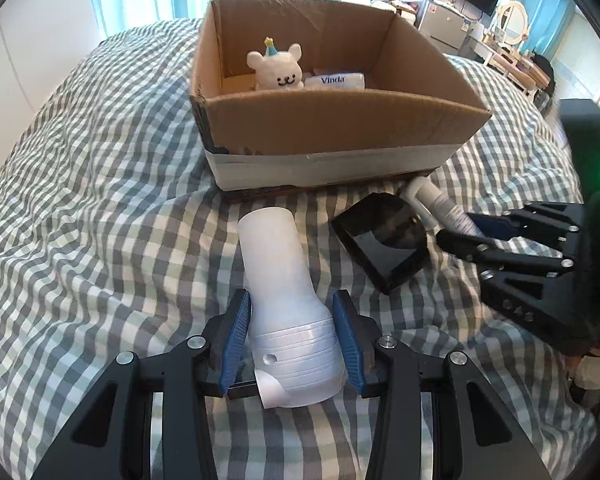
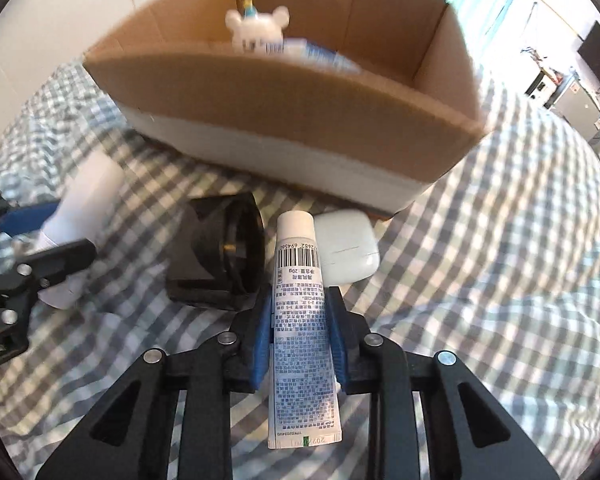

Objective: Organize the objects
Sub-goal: 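Carry dryer and toothpaste over the box and release both inside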

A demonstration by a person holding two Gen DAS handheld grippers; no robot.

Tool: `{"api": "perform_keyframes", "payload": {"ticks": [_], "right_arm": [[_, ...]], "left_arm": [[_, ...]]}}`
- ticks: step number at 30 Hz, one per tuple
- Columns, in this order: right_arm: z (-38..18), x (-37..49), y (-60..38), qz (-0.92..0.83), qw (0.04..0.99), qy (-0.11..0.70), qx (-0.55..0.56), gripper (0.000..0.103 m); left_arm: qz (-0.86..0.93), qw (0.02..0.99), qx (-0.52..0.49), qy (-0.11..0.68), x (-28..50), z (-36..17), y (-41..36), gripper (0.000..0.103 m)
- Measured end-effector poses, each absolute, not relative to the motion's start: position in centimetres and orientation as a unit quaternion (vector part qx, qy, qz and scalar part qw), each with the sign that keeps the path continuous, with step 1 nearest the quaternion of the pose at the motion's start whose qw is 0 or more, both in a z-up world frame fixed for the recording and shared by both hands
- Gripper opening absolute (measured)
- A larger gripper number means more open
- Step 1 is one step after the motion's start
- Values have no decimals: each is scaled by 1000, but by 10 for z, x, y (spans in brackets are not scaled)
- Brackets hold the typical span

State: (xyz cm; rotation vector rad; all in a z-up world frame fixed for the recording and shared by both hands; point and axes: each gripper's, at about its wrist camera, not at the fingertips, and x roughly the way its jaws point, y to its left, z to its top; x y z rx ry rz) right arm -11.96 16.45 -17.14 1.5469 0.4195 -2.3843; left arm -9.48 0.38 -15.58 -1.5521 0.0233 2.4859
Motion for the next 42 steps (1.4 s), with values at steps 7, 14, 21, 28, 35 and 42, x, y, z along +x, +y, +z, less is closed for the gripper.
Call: {"api": "perform_keyframes", "payload": {"ticks": [7,14,21,28,35,42], "right_arm": [[-123,-85,165,-845,121,148,500,25],[-62,-58,152,-869,114,156,455,25],[-7,-43,137,-894,115,153,404,25],[41,-56,134,-914,110,137,366,25],[61,-108,140,-925,105,98,350,25],[24,-183,147,-919,104,54,376,25]], "left_arm": [[858,110,-502,0,-81,-122,-5,43],[885,117,-450,8,-63,-70,-8,43],[912,118,-391,23,-61,-13,-6,43],[928,112,-353,51,-83,24,-3,43],[929,126,-345,36,-139,34,4,43],[923,155,-352,36,-195,7,18,43]]}}
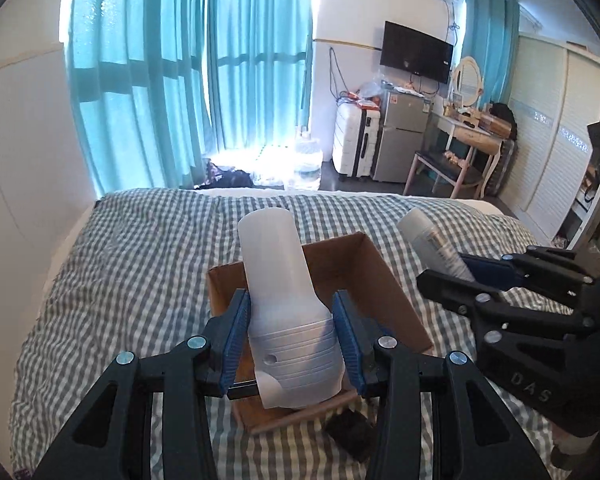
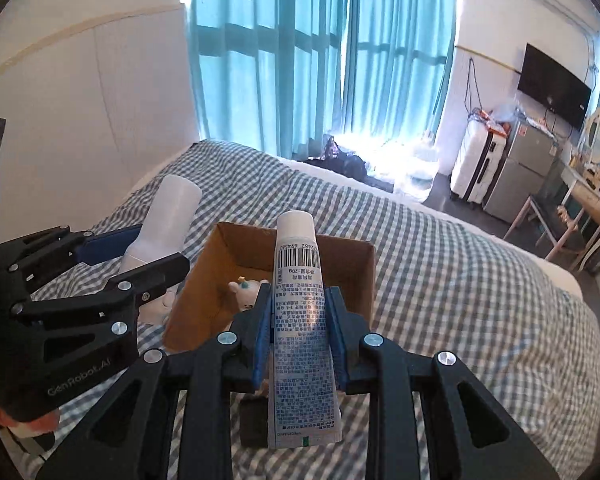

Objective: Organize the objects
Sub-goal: 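Carry dryer and toothpaste over the box and release both inside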

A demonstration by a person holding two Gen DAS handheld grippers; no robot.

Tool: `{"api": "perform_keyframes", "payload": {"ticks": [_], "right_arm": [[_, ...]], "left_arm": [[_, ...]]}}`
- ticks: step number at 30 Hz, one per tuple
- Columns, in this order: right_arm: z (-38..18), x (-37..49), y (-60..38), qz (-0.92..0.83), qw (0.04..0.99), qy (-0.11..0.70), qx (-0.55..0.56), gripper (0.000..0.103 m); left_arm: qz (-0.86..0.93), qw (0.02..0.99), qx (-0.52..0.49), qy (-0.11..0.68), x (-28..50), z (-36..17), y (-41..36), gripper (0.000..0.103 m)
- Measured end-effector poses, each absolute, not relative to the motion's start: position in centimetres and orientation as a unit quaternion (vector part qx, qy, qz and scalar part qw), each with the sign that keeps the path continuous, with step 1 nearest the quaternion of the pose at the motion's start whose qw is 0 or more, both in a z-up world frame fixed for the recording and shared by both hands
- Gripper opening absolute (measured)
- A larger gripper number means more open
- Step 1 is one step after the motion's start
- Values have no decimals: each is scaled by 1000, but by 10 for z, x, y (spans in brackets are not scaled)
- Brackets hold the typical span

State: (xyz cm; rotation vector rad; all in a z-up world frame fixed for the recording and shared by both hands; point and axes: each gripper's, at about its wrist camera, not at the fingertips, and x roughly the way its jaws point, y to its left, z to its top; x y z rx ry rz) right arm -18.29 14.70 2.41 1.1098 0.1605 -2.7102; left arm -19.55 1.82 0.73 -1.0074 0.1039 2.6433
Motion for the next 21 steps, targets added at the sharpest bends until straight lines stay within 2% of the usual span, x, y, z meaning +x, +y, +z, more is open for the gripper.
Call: {"api": "perform_keyframes", "payload": {"ticks": [11,21], "right_arm": [[-69,-272,168,-900,94,14,425,25],[-98,-277,177,-898,94,10,431,26]], "left_arm": [[899,175,-399,51,-268,-75,36,43],[886,184,-423,52,-276,-110,46,43]]}}
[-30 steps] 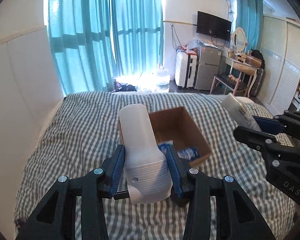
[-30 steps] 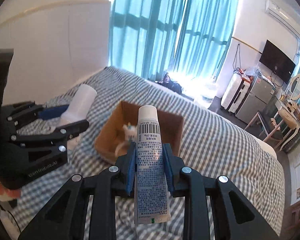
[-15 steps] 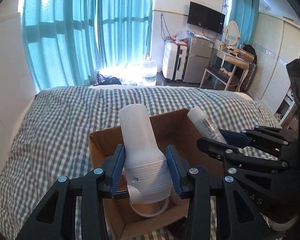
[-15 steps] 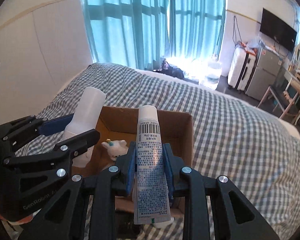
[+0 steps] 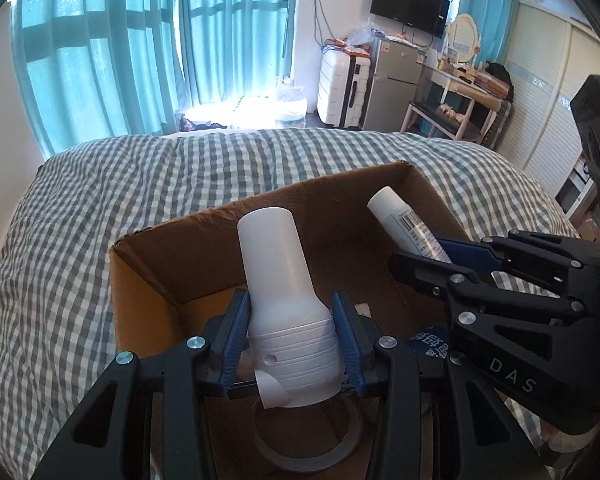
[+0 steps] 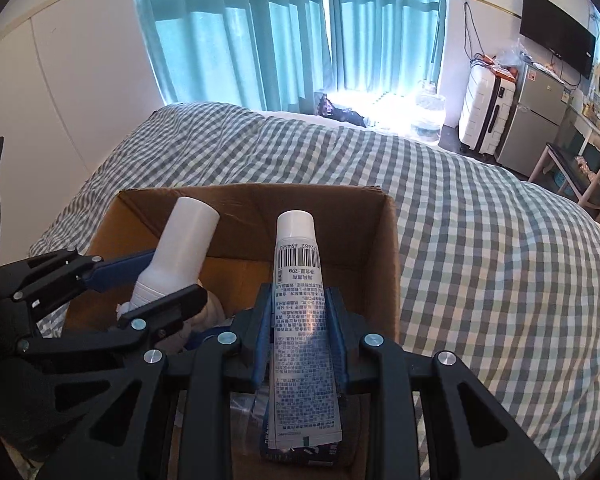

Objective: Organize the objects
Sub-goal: 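Carry dryer and toothpaste over the box and release both inside, then grasp the black square case with left tool while right tool grasps the white earbud case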

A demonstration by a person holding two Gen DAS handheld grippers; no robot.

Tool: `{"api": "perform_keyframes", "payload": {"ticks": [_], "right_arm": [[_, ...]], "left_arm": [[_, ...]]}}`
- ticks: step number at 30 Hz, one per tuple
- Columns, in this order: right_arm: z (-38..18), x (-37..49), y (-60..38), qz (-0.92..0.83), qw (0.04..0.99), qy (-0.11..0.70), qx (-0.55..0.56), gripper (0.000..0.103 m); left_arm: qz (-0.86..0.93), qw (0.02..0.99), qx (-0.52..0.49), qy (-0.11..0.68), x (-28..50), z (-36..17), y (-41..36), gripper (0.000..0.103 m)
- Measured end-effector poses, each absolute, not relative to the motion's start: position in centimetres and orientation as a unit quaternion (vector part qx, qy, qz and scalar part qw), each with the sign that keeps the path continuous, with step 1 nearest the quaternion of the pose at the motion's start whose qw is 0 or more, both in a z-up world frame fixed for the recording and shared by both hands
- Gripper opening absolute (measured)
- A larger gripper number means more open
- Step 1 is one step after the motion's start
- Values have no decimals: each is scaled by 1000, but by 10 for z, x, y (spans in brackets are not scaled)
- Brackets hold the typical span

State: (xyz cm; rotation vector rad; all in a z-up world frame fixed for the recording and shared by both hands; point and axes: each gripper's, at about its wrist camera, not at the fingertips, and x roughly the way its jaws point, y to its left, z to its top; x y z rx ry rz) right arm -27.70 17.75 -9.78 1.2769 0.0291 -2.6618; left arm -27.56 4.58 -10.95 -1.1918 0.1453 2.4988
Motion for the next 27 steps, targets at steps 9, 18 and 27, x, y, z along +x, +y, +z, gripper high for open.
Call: {"api": "perform_keyframes", "payload": {"ticks": [9,18,27], "right_arm": [[-47,-248,190,-914,99,-13,393,44],[54,-166,196,-941,92,12,325,71],[105,-81,212,-961,97,20,260,95]], "left_arm": [[893,171,-414,52,-246,-72,30,82],[927,150,-338,59,-170,15,13,100],[942,125,-308,33,-106,60,10,103]]}}
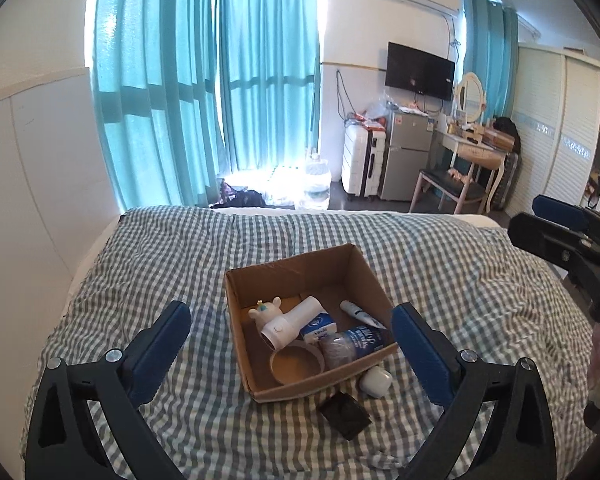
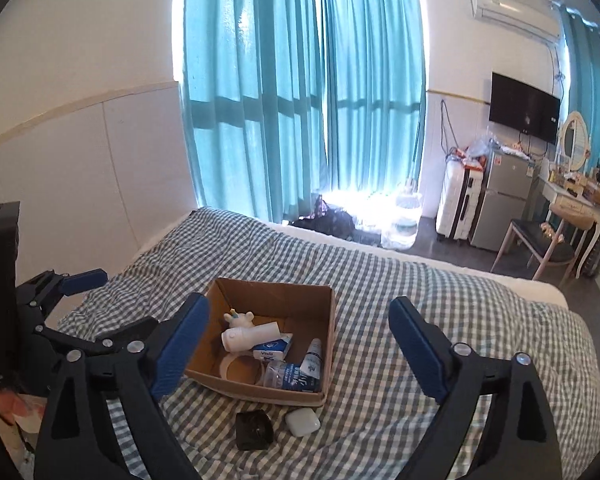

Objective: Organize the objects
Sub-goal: 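Grasp the black square case with left tool while right tool grasps the white earbud case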

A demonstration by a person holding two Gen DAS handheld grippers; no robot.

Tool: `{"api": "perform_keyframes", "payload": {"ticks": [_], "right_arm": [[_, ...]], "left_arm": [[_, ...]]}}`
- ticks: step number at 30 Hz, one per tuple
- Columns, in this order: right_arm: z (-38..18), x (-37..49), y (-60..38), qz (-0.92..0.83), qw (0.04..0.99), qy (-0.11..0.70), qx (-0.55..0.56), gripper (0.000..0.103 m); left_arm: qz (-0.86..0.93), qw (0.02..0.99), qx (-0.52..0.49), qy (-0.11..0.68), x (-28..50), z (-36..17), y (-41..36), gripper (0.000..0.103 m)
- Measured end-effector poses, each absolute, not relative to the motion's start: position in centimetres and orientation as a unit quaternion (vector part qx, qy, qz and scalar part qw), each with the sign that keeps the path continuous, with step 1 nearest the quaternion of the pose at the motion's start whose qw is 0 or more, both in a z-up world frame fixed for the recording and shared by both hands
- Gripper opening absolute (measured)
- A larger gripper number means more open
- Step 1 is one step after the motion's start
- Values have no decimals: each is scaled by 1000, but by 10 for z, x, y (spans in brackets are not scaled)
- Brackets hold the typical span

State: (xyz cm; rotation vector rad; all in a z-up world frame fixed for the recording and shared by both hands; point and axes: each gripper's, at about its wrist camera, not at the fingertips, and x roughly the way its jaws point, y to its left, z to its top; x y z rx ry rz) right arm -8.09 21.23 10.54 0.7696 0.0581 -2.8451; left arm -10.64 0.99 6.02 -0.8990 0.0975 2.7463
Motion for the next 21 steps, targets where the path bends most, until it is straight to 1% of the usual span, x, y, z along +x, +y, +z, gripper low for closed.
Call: {"api": "perform_keyframes", "payload": {"ticks": [3,6,10,16,21], "right_arm": [[107,-59,213,-966,87,42,242,98],[102,-43,215,-968,80,62,231,99],[88,-28,222,-968,80,69,228,99],[51,-23,228,-964,83,69,242,99],[7,-39,235,-953,85,59,284,99]], "left_arm": [[944,119,-307,20,-90,64,11,103],[946,113,-302,7,-78,63,11,103],[950,96,-298,-2,-63,54,12,103],[951,56,-305,-17,-61,23,11,103],[939,41,-340,-8,-74,-22,18,103]]}}
